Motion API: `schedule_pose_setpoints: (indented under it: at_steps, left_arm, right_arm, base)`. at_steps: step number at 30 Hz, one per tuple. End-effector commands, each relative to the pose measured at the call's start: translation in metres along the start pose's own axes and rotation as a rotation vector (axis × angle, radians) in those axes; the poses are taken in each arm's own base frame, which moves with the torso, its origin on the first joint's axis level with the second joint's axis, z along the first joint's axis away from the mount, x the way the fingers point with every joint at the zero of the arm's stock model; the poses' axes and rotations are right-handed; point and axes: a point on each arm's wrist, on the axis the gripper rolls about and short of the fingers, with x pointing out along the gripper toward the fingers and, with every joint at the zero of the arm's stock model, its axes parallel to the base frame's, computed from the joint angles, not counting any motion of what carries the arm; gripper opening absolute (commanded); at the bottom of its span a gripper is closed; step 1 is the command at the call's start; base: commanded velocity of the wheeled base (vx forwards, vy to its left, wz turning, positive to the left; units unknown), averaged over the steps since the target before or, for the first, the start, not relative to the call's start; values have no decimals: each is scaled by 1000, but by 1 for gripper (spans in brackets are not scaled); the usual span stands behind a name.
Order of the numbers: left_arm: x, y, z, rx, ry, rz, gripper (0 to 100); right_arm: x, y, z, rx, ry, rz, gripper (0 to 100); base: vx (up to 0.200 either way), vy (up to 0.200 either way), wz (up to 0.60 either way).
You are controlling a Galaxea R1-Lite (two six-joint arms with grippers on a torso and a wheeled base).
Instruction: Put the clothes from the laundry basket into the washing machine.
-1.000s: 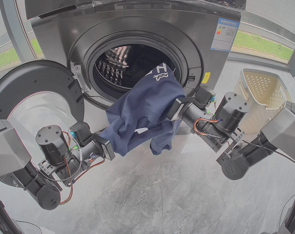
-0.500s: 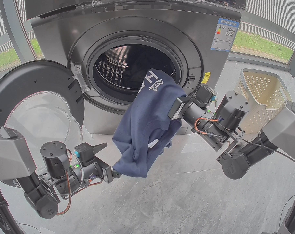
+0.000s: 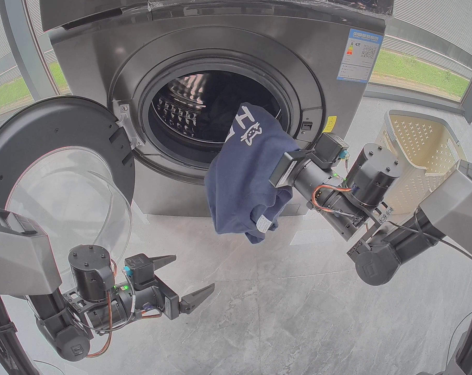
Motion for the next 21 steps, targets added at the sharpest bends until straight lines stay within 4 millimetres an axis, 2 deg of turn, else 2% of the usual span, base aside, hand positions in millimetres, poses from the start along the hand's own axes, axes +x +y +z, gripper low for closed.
schedule_pose_setpoints:
  at_steps: [1,5,7,12,21]
  left_arm:
    - [10,1,18,17,-87,2,100]
    - [30,4,51,35,-241,0,100]
    - [42,6,60,38,-287,-4,100]
    - [71,6,64,39,-326,-18,100]
    - [95,-6,56,29,-317,-63,100]
  right_arm:
    - [-3,4,-5,5,16,8,0]
    - [-5,7,-7,4,28,12,0]
    - [-5,7,-7,-1,33,12,0]
    - [-4,12,-8,-1,36,25,0]
    - [-2,23,-12,5,41,49,0]
  base:
    - [0,0,0]
    - [0,0,0]
    - [0,0,0]
    - [0,0,0]
    - [0,0,0]
